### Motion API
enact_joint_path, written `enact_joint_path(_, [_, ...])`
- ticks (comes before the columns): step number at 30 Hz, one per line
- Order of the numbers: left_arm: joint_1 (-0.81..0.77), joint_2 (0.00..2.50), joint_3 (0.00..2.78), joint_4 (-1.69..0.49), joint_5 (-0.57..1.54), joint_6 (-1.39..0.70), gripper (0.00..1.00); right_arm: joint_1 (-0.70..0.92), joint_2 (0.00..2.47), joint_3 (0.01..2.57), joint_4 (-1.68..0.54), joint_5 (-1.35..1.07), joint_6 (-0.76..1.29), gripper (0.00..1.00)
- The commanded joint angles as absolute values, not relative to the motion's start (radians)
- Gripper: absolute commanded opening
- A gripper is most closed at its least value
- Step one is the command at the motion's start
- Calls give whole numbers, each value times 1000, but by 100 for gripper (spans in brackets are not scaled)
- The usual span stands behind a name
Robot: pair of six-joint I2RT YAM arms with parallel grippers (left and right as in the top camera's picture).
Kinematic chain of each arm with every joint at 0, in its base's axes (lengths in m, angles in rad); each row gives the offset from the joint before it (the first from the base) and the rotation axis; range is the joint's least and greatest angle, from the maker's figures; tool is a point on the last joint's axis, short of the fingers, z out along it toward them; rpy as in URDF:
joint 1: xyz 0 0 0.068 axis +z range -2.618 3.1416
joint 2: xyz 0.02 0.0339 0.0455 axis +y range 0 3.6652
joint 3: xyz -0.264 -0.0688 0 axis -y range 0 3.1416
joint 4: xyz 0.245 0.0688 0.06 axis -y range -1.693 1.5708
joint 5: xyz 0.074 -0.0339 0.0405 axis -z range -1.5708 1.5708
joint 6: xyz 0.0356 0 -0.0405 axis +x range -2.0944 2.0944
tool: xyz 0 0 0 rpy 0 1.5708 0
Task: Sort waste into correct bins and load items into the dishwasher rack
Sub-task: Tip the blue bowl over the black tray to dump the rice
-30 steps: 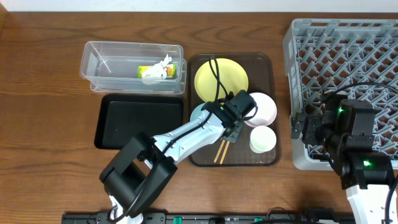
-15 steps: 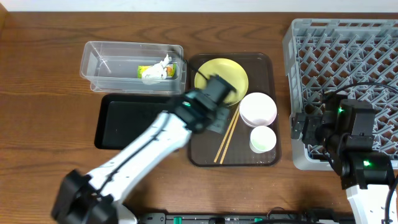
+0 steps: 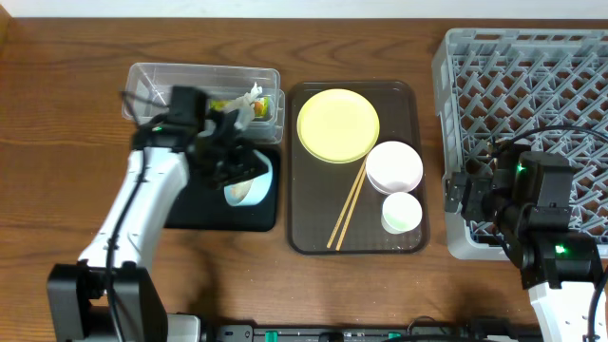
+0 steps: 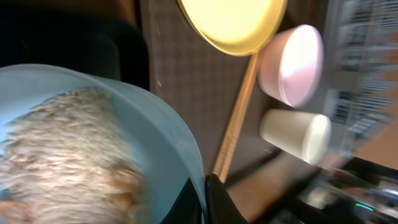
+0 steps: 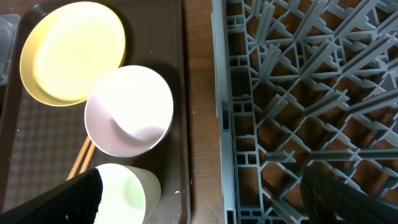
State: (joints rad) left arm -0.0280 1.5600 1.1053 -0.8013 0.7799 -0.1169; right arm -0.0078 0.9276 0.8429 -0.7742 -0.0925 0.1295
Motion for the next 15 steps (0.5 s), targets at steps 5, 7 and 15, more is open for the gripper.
enact_joint_path(5, [175, 1626, 985, -803, 1268, 99, 6, 1, 924, 863, -776, -83, 126, 99])
enact_joint_path(7, [204, 1650, 975, -802, 1339, 105, 5, 1, 924, 863, -776, -83, 126, 99])
enact_joint_path(15, [239, 1761, 972, -799, 1528, 92, 6, 1, 924, 863, -782, -83, 126, 99])
